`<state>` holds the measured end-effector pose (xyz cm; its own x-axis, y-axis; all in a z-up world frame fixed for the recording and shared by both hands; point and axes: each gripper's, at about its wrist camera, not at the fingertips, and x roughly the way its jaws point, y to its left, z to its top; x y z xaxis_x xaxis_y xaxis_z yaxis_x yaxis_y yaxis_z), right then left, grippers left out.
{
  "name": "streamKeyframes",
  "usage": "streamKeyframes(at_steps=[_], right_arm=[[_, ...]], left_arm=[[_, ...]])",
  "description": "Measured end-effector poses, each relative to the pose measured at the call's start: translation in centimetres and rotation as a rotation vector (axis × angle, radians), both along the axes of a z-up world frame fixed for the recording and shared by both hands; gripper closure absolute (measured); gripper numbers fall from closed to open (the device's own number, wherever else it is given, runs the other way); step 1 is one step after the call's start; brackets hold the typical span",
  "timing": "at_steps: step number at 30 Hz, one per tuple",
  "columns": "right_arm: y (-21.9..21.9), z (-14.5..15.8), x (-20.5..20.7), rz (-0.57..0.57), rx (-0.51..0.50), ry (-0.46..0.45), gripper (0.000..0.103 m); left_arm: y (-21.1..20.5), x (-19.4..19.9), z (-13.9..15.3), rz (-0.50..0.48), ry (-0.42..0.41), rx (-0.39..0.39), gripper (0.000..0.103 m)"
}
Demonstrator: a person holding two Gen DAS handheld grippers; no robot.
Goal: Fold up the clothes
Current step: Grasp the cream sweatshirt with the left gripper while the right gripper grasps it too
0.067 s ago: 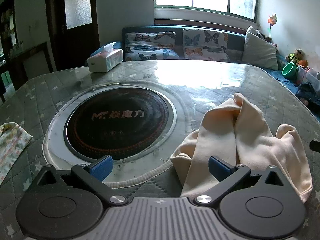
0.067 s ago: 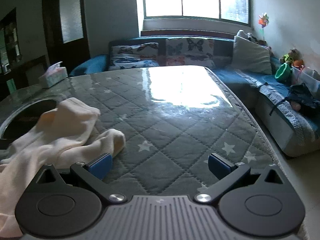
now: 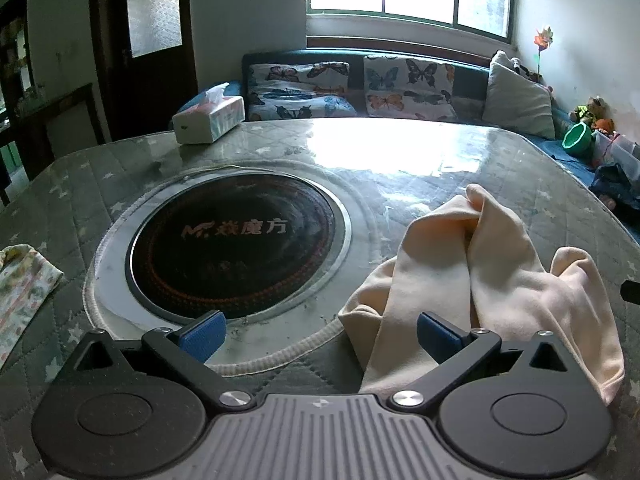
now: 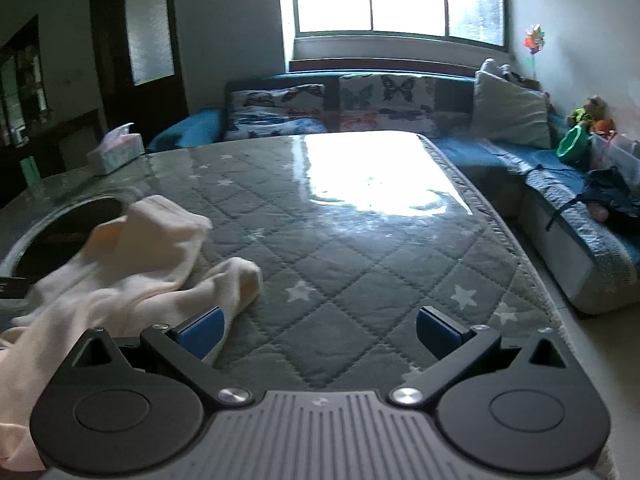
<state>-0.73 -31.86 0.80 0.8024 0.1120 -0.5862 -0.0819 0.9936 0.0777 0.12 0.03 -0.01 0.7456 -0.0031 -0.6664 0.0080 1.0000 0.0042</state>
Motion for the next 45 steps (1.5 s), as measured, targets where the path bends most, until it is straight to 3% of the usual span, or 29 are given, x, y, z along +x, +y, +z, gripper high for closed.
streamKeyframes(at_steps=[3,6,16,25,31,34,45], right_arm=[[1.1,-0.2,0.3,0.01,0.009,-0.002,0.0],[6.1,-0.1,1.7,0.04,-0.036,0.011,0.0],[7.2,1.2,3.4,0.158,0.085,0.024,0.0],[9.2,1.9,5.6,0.233,0.079,0.016,0.003],[10.6,1.4,7.9,0.278,0.088,0.035,0.011],[10.8,0.8,9.1,0.287,0.11,0.06,0.017],[11.3,-1.2,12.0,0.319,0.175,0.141,0.034]], left_arm=[[0.1,0.3,-0.3,-0.005,0.016,-0.003,0.0],[-0.1,0.3,-0.1,-0.016,0.021,0.004,0.0],[-0.6,1.6,0.2,-0.045,0.0,0.032,0.001],[-2.4,3.8,0.7,-0.149,-0.02,0.072,0.013],[-3.7,6.4,0.8,-0.225,-0.025,0.076,0.029],[-4.3,7.8,0.6,-0.273,-0.025,0.068,0.043],[-5.8,10.4,-0.4,-0.421,-0.007,0.034,0.041]])
